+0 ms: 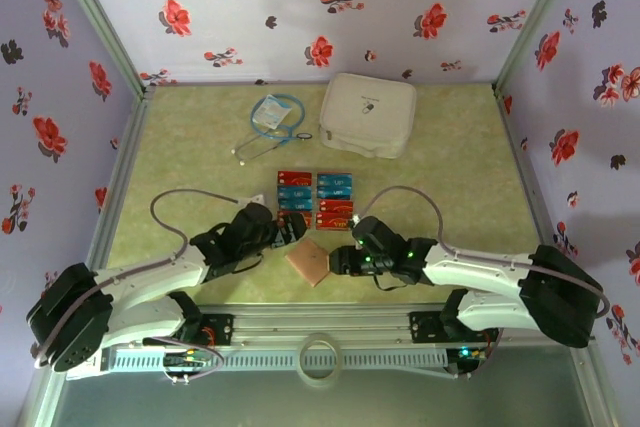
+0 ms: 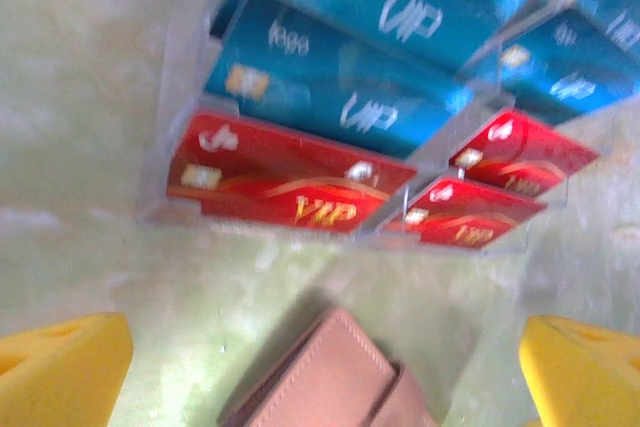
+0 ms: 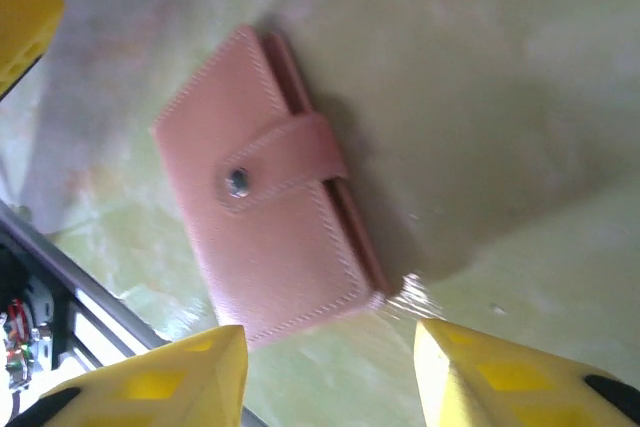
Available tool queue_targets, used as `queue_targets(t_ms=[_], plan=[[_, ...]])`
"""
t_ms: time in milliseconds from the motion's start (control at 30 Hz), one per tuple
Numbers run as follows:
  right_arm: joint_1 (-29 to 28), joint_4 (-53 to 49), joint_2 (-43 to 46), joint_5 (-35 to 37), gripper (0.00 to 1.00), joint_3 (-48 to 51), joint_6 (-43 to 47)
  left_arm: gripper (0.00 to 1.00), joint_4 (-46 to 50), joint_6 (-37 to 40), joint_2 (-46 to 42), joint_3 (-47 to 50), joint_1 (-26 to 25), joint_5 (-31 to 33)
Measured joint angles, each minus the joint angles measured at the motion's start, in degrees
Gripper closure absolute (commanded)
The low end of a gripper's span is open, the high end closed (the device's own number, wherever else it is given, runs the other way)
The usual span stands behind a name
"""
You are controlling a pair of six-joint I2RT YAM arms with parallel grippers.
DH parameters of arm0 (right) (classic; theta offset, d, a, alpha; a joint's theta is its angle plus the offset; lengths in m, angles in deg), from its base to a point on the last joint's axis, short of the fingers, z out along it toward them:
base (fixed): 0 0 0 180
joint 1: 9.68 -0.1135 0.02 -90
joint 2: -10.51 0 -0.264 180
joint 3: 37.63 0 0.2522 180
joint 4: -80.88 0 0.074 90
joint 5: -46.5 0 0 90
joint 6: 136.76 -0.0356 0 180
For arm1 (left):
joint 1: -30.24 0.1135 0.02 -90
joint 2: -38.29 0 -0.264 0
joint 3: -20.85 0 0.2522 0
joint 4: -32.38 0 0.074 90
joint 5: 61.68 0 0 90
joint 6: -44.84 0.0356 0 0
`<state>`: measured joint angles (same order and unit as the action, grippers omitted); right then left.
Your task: Put the credit cards into the card holder
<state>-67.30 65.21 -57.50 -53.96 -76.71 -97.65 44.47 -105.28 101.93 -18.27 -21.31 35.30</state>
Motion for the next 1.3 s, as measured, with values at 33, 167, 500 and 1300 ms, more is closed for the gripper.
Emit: queue_targets(t_ms=[33, 167, 500, 1300], plan=[[0.00, 0.28, -0.02, 0.02, 0.50, 0.37, -0.20, 0.00, 0.00, -0.68, 0.00, 0.33, -0.81, -0.15], [0.00, 2.60, -0.63, 0.02, 0.49, 0.70, -0.70, 0.00, -0.59, -3.43, 0.00, 1.88, -4.24, -0.61], [0.00, 8.92, -7.10, -0.07, 0.50, 0.70, -0.83, 0.00, -4.15, -7.04, 3.04, 2.93, -7.78, -0.68], [0.00, 17.03, -13.42, -3.50, 1.00, 0.57, -4.72, 0.00, -11.39, -8.37, 9.16, 3.04, -7.87, -1.92]])
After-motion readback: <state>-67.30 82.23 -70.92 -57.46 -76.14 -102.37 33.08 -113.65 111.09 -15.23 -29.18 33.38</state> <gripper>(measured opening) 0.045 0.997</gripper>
